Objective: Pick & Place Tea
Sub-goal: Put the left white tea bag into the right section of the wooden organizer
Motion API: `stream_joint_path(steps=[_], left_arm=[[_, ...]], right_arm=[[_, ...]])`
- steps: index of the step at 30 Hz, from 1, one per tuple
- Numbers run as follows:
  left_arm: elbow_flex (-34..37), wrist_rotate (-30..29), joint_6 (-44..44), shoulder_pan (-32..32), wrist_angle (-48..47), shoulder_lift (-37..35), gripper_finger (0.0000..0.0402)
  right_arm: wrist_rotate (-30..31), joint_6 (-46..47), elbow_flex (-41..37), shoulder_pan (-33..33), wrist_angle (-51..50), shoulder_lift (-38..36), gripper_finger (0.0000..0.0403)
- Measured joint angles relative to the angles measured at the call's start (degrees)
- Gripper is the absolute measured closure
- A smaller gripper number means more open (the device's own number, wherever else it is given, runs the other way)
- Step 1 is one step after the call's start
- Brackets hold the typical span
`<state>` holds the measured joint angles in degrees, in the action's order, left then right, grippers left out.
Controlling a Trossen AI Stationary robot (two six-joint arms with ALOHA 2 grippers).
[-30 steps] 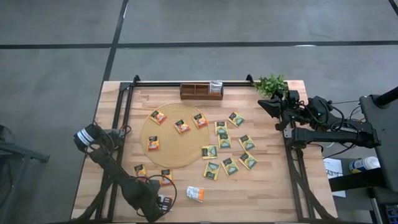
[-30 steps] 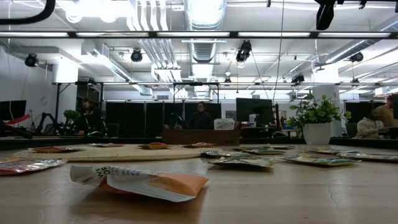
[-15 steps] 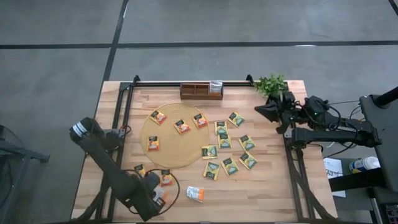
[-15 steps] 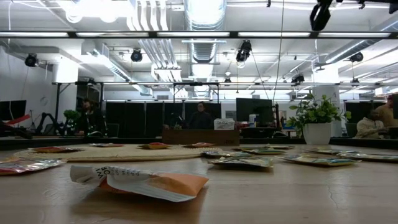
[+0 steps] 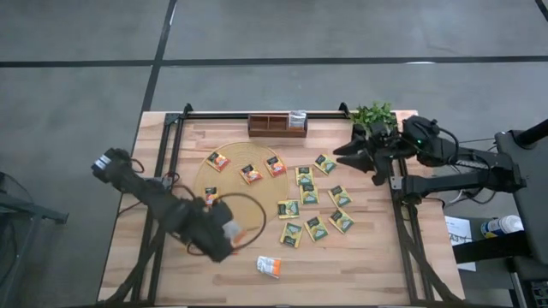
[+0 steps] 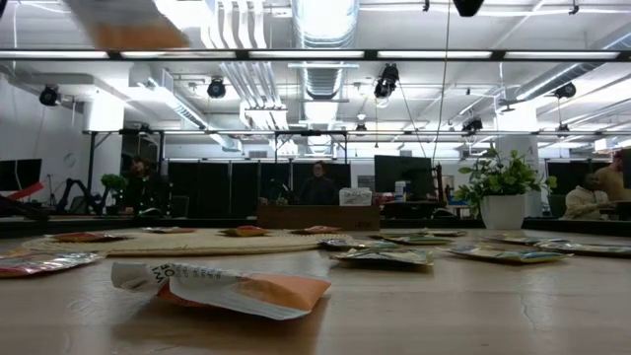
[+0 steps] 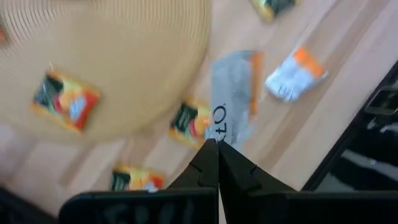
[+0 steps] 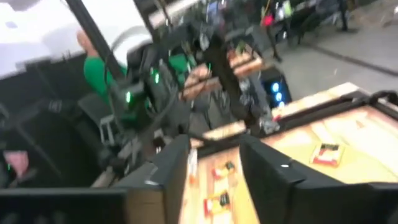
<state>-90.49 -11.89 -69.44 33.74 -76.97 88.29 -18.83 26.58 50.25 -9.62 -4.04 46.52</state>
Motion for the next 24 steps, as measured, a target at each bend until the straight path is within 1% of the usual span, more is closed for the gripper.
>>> stream_joint_path(steps=[5, 8, 10, 16, 21, 24], left_arm=[[-2.3, -1.9, 7.0, -4.4, -0.3, -2.5, 0.0401], [-3.9, -1.9, 11.8, -6.7, -0.3, -3.1, 0.0401], [-5.7, -1.9, 14.7, -8.2, -0.7, -3.0, 0.0401], [-11.3, -2.4, 21.5, -12.4, -1.4, -1.8, 0.0401], [-15.4, -3.0, 25.7, -14.9, -2.6, 0.0, 0.0401], [-17.6, -3.0, 27.6, -15.7, -2.6, 1.3, 0.0401]], right_arm=[[-3.1, -2.2, 7.8, 1.1, -6.9, 6.3, 0.0182], [-3.8, -4.8, 12.2, 2.0, -10.2, 10.3, 0.0155], [-3.8, -6.7, 15.0, 2.6, -13.2, 13.1, 0.0145], [-4.0, -8.0, 22.7, 5.0, -18.2, 22.4, 0.0136], [-4.3, -10.5, 27.9, 7.8, -18.7, 29.6, 0.0146], [-4.4, -10.5, 30.5, 8.7, -18.6, 33.7, 0.0155]])
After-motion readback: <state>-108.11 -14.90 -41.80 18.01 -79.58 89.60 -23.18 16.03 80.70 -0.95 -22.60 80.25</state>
